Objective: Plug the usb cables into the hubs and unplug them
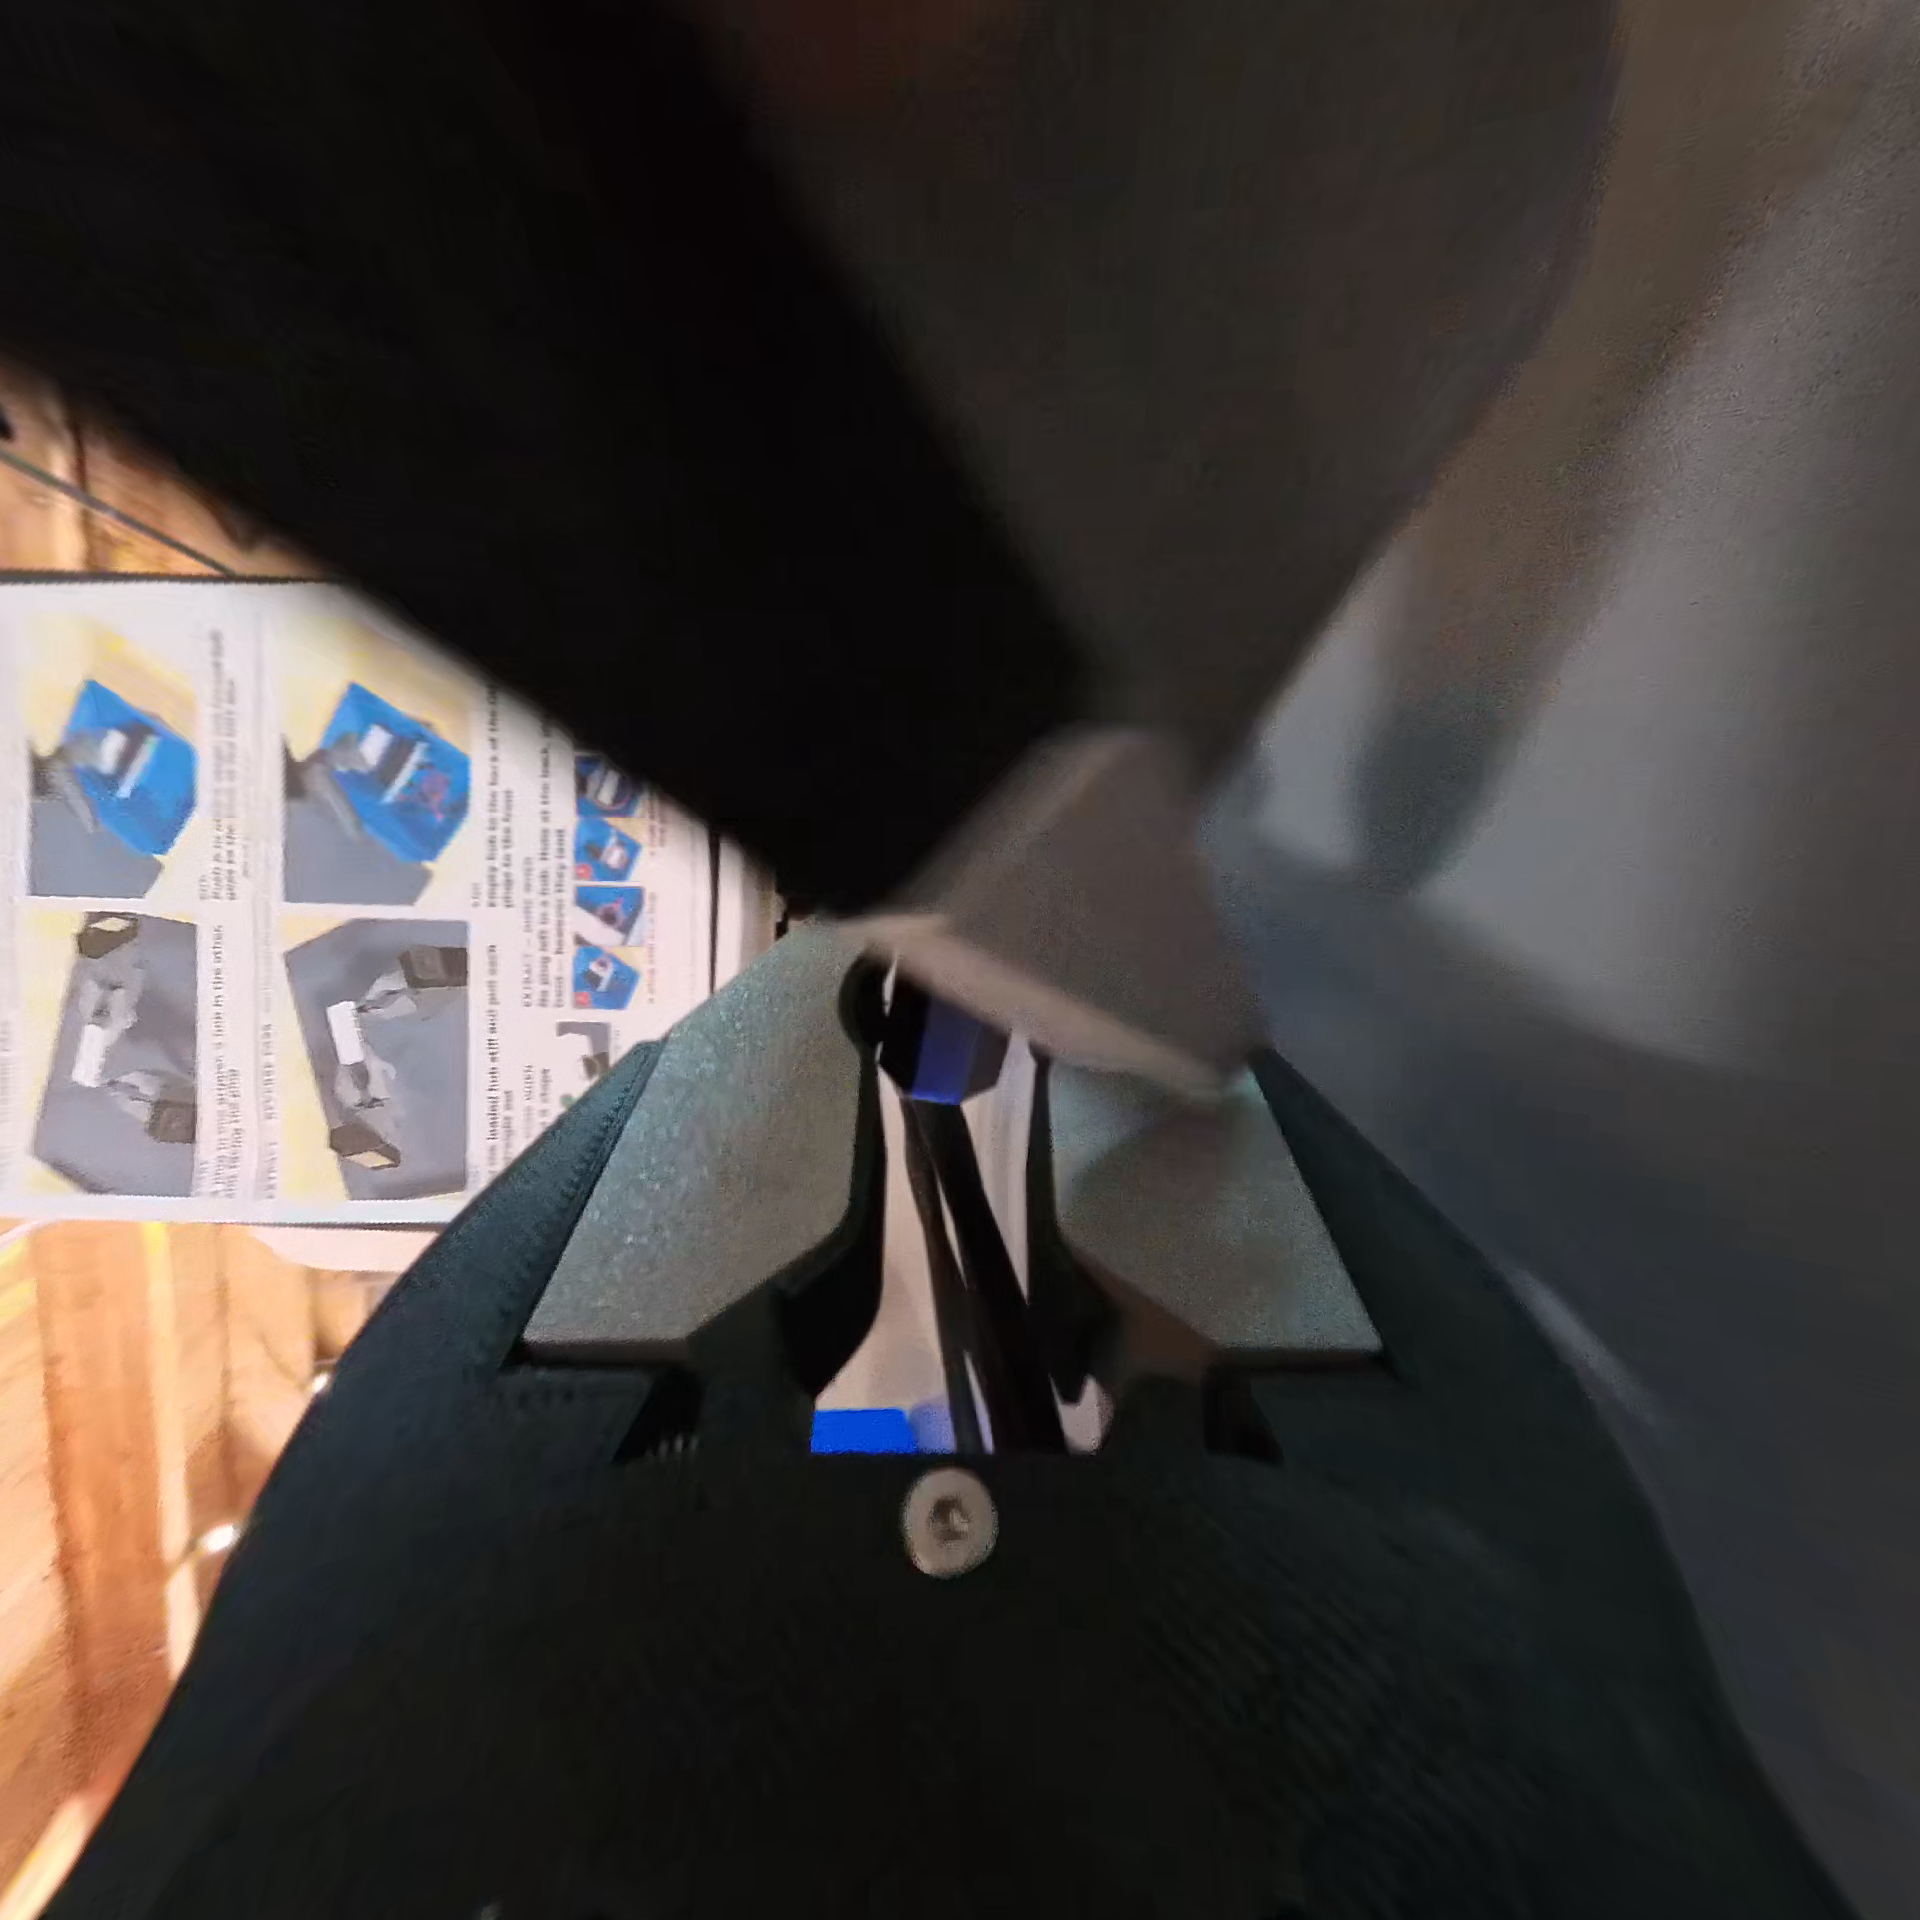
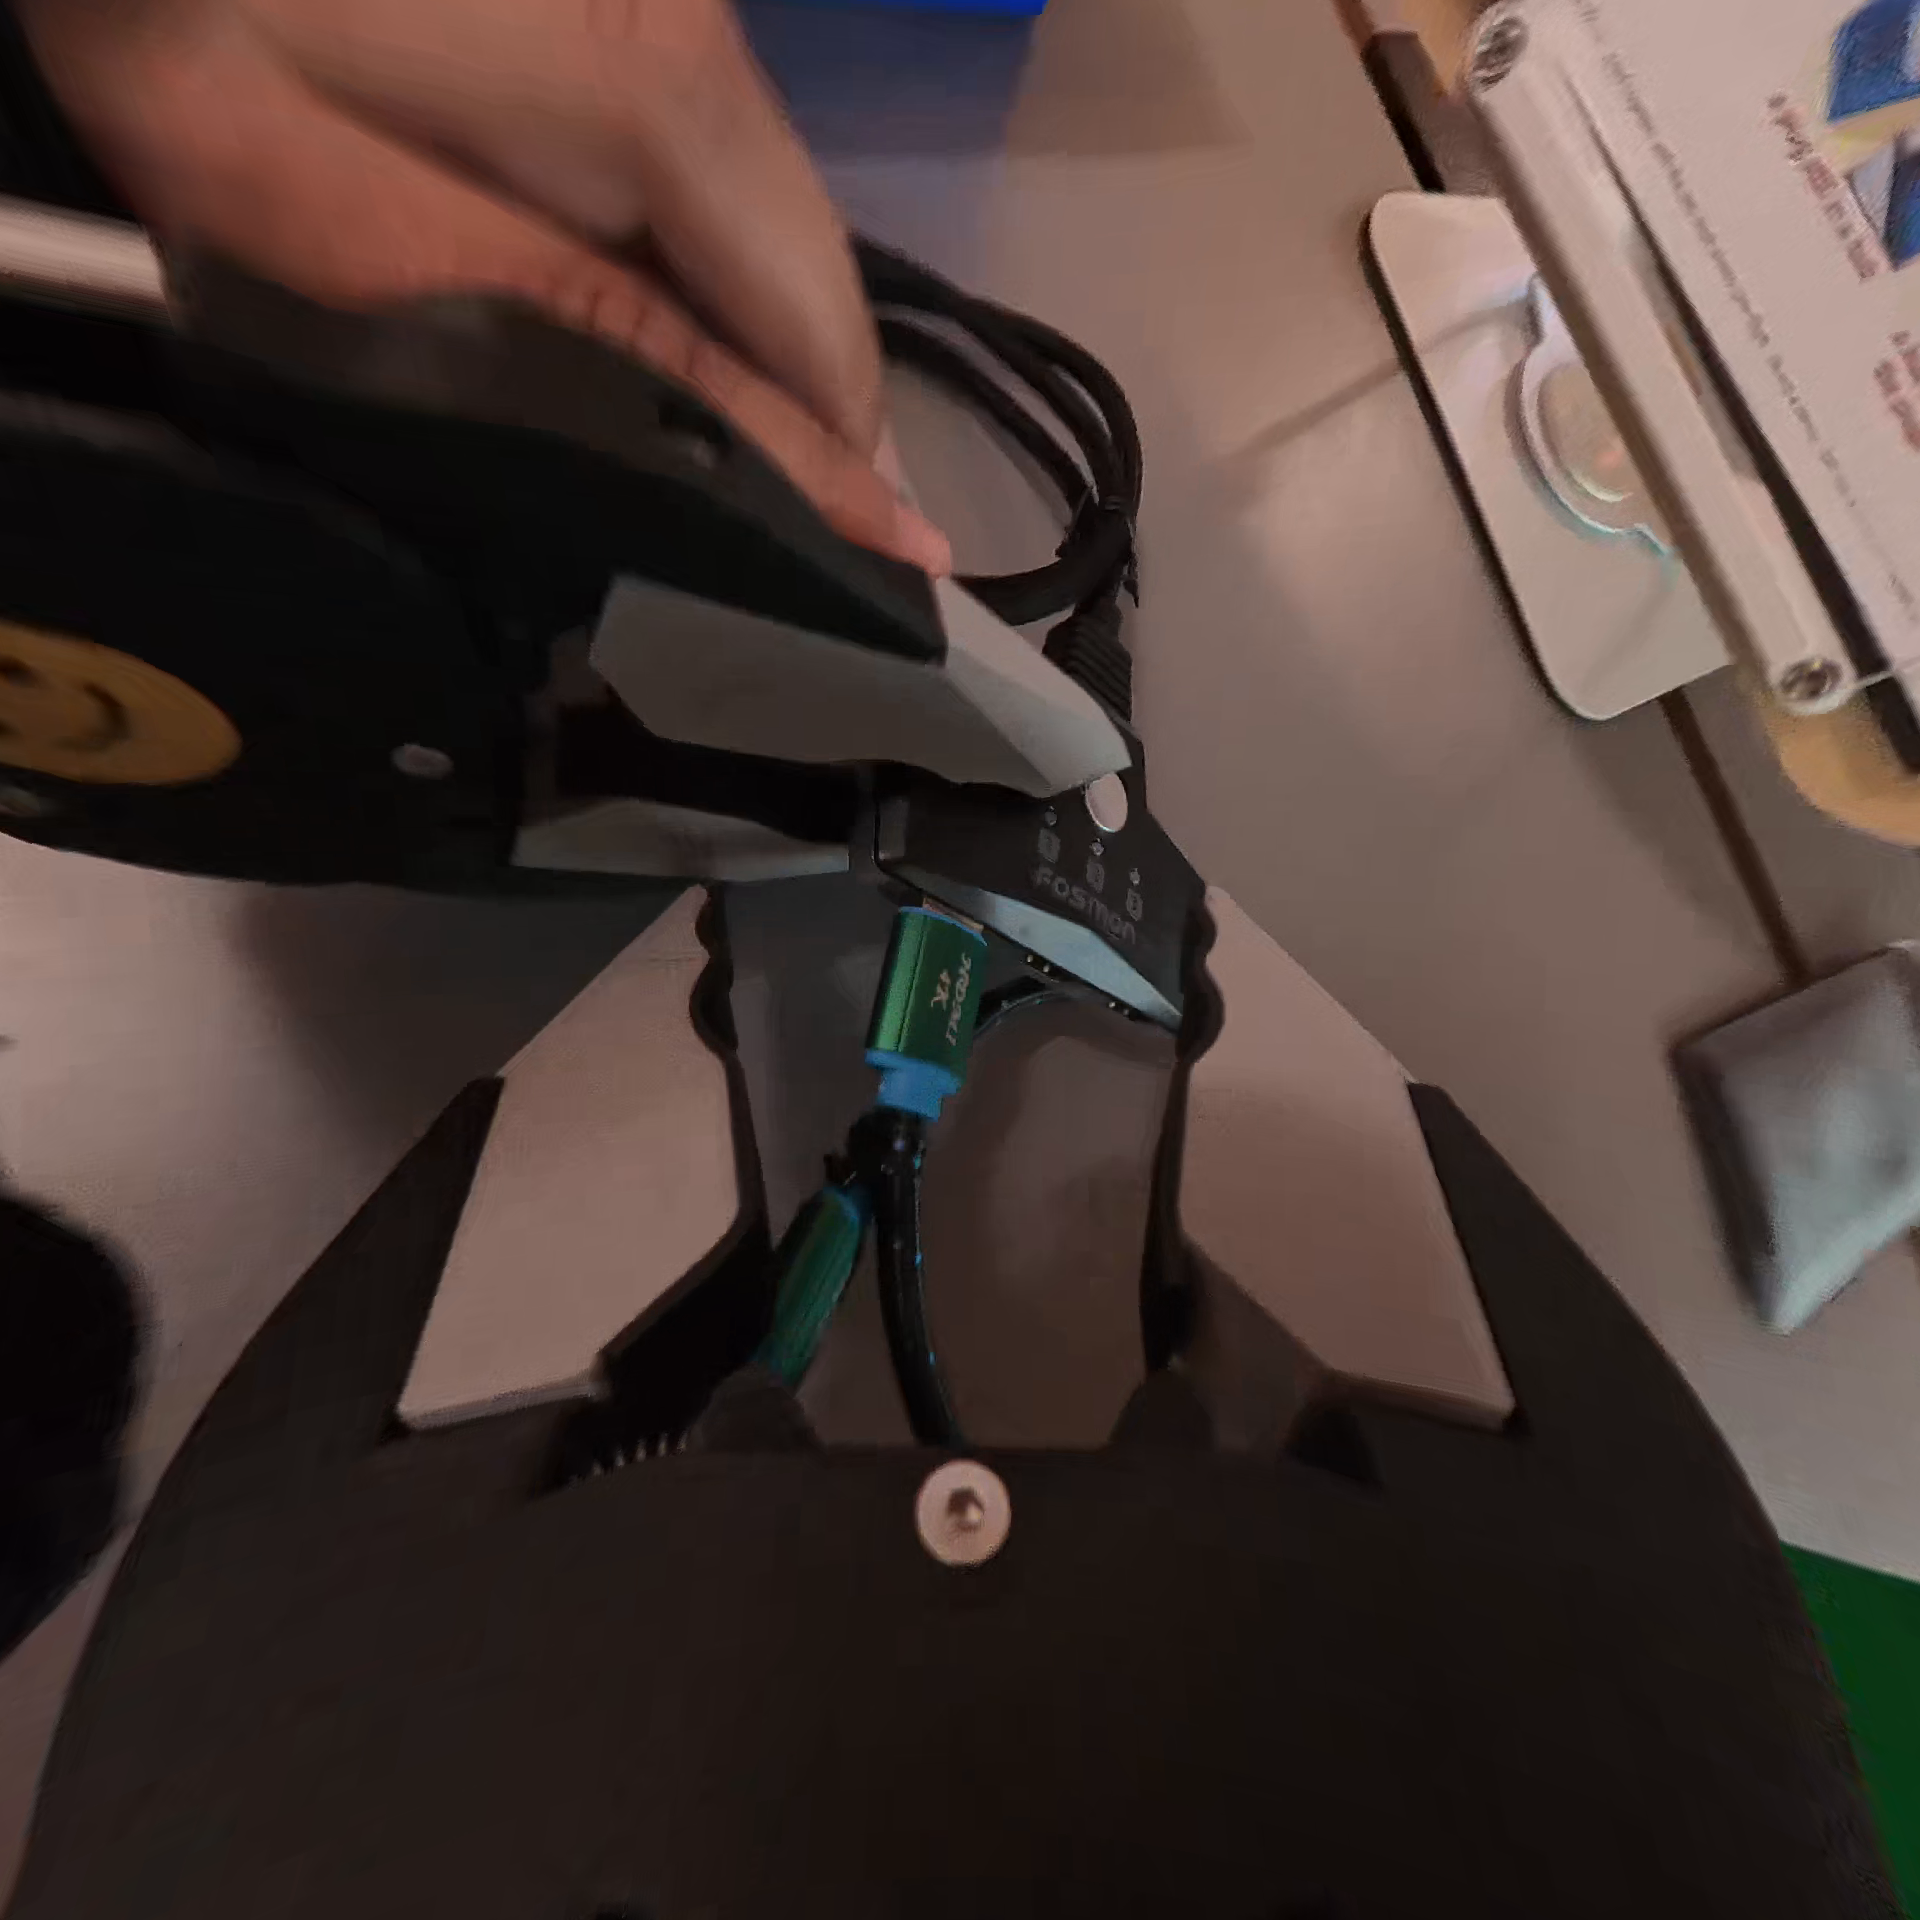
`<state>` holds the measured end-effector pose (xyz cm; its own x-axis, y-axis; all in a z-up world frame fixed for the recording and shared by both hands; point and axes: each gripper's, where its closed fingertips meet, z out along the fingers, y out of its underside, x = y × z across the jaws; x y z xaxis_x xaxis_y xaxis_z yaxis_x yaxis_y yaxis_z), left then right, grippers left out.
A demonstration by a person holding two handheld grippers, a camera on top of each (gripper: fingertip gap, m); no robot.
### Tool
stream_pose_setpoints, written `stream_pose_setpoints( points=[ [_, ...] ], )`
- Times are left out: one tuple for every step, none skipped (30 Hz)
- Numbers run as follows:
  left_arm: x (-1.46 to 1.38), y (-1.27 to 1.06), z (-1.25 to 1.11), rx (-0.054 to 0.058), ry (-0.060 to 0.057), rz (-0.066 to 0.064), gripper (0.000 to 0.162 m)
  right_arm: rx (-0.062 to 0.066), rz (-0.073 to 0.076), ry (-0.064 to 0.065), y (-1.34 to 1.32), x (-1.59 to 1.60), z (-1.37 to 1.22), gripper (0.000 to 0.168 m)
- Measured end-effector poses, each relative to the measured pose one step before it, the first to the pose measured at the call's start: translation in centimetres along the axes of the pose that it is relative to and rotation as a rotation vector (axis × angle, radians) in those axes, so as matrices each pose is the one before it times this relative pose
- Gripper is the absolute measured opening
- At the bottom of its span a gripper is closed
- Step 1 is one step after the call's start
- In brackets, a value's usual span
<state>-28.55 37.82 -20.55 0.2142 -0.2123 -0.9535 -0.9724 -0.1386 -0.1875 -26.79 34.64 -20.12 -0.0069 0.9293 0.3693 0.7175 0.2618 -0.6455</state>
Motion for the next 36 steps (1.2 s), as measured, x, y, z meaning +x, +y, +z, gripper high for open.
stream_pose_setpoints(
  points=[
    [0.082, 0.002, -0.078, 0.0077, 0.0154, -0.0217, 0.021, -0.0282, -0.0619, 0.0247, 0.313, 0.055, 0.541, 0.078],
    [0.180, -0.184, -0.106, 0.0207, 0.0217, -0.0146, 0.023, -0.0152, -0.0617, 0.0338, 0.184, 0.234, 0.428, 0.070],
    [0.210, -0.415, -0.179, 0.0354, 0.0209, -0.0111, 0.023, -0.0099, -0.0630, 0.0397, 0.156, 0.345, 0.351, 0.058],
    [0.065, -0.187, -0.134, 0.0155, 0.0107, -0.0114, 0.024, -0.0167, -0.0617, 0.0404, 0.285, 0.395, 0.282, 0.042],
    [-0.016, -0.080, -0.092, 0.0020, 0.0078, -0.0172, 0.023, -0.0160, -0.0538, 0.0287, 0.255, 0.225, 0.265, 0.034],
    [-0.051, -0.110, -0.075, 0.0088, 0.0073, -0.0197, 0.024, -0.0044, -0.0335, 0.0179, 0.062, 0.116, 0.184, 0.031],
    [-0.103, 0.173, 0.007, -0.0051, 0.0018, -0.0152, 0.025, 0.0024, -0.0063, 0.0096, -0.039, 0.095, 0.090, 0.030],
    [-0.201, -0.008, -0.109, 0.0087, -0.0044, -0.0111, 0.026, 0.0020, 0.0096, 0.0081, 0.020, 0.174, 0.042, 0.029],
    [-0.383, -0.254, -0.300, 0.0268, -0.0148, -0.0119, 0.026, -0.0008, 0.0135, 0.0185, 0.137, 0.433, -0.006, 0.027],
    [-0.666, -0.314, -0.417, 0.0314, -0.0304, -0.0151, 0.027, -0.0039, 0.0204, 0.0235, 0.279, 0.587, -0.078, 0.025],
    [-0.749, -0.253, -0.470, 0.0243, -0.0292, -0.0245, 0.028, -0.0049, 0.0297, 0.0192, 0.349, 0.615, -0.152, 0.025],
    [-0.617, -0.276, -0.458, 0.0243, -0.0091, -0.0599, 0.031, -0.0007, 0.0341, 0.0178, 0.379, 0.646, -0.267, 0.024],
    [-0.342, -0.453, -0.529, 0.0351, 0.0283, -0.0929, 0.035, 0.0024, 0.0345, 0.0184, 0.404, 0.725, -0.405, 0.023],
    [-0.484, -0.636, -0.616, 0.0473, 0.0347, -0.1121, 0.037, 0.0006, 0.0331, 0.0180, 0.436, 0.789, -0.519, 0.023],
    [-0.844, -0.667, -0.621, 0.0505, 0.0188, -0.1116, 0.037, -0.0010, 0.0288, 0.0226, 0.416, 0.934, -0.672, 0.023],
    [-1.063, -0.748, -0.611, 0.0556, 0.0062, -0.0995, 0.037, -0.0018, 0.0237, 0.0319, 0.354, 1.167, -0.825, 0.022],
    [-1.114, -0.735, -0.578, 0.0566, -0.0006, -0.0845, 0.036, -0.0051, 0.0204, 0.0380, 0.310, 1.412, -0.926, 0.022],
    [-1.030, -0.549, -0.487, 0.0447, -0.0041, -0.0702, 0.035, -0.0054, 0.0192, 0.0394, 0.245, 1.617, -1.005, 0.023],
    [-0.829, -0.320, -0.375, 0.0287, -0.0050, -0.0552, 0.034, -0.0017, 0.0195, 0.0403, 0.131, 1.821, -1.088, 0.023],
    [-0.598, -0.027, -0.224, 0.0111, -0.0066, -0.0328, 0.032, -0.0023, 0.0180, 0.0426, 0.089, 2.036, -1.124, 0.023],
    [-0.417, 0.271, -0.054, -0.0071, -0.0148, -0.0023, 0.030, -0.0093, 0.0132, 0.0463, 0.186, 2.268, -1.071, 0.023],
    [-0.294, 0.577, 0.131, -0.0261, -0.0240, 0.0259, 0.029, -0.0167, 0.0074, 0.0519, 0.325, 2.529, -0.973, 0.023],
    [-0.086, 0.708, 0.233, -0.0361, -0.0231, 0.0425, 0.027, -0.0195, 0.0034, 0.0592, 0.460, 2.793, -0.848, 0.023],
    [0.132, 0.677, 0.299, -0.0342, -0.0152, 0.0449, 0.025, -0.0200, 0.0049, 0.0651, 0.599, 3.020, -0.700, 0.023],
    [0.282, 0.576, 0.304, -0.0297, -0.0079, 0.0372, 0.024, -0.0202, 0.0089, 0.0646, 0.719, 3.123, -0.514, 0.023],
    [0.423, 0.457, 0.284, -0.0236, 0.0014, 0.0277, 0.023, -0.0201, 0.0135, 0.0554, 0.787, 3.019, -0.317, 0.023],
    [0.500, 0.298, 0.236, -0.0146, 0.0110, 0.0201, 0.023, -0.0170, 0.0195, 0.0403, 0.801, 2.767, -0.111, 0.023],
    [0.370, 0.145, 0.186, -0.0075, 0.0062, 0.0126, 0.023, -0.0117, 0.0240, 0.0236, 0.779, 2.352, 0.071, 0.024],
    [0.236, 0.089, 0.138, -0.0046, 0.0029, 0.0068, 0.023, -0.0123, 0.0205, 0.0030, 0.803, 1.782, 0.335, 0.023],
    [0.212, 0.084, 0.121, -0.0047, 0.0064, 0.0010, 0.023, -0.0222, 0.0102, -0.0242, 0.998, 1.054, 0.615, 0.023],
    [0.118, 0.094, 0.104, -0.0047, 0.0051, -0.0048, 0.023, -0.0377, 0.0061, -0.0519, 1.264, 0.326, 0.897, 0.023],
    [0.028, 0.106, 0.089, -0.0036, 0.0017, -0.0060, 0.022, -0.0546, 0.0064, -0.0780, 1.557, -0.328, 1.182, 0.024],
    [-0.027, 0.156, 0.069, -0.0044, -0.0001, -0.0043, 0.022, -0.0654, 0.0040, -0.0946, 1.729, -0.773, 1.443, 0.024],
    [-0.013, 0.259, 0.099, -0.0084, 0.0005, -0.0021, 0.022, -0.0671, -0.0034, -0.0888, 1.747, -0.824, 1.712, 0.024],
    [-0.024, 0.361, 0.114, -0.0130, -0.0008, -0.0005, 0.022, -0.0699, -0.0192, -0.0645, 1.712, -0.569, 1.929, 0.024],
    [-0.003, 0.433, 0.145, -0.0155, 0.0002, 0.0009, 0.021, -0.0775, -0.0382, -0.0350, 1.657, -0.217, 2.067, 0.024]
  ],
)
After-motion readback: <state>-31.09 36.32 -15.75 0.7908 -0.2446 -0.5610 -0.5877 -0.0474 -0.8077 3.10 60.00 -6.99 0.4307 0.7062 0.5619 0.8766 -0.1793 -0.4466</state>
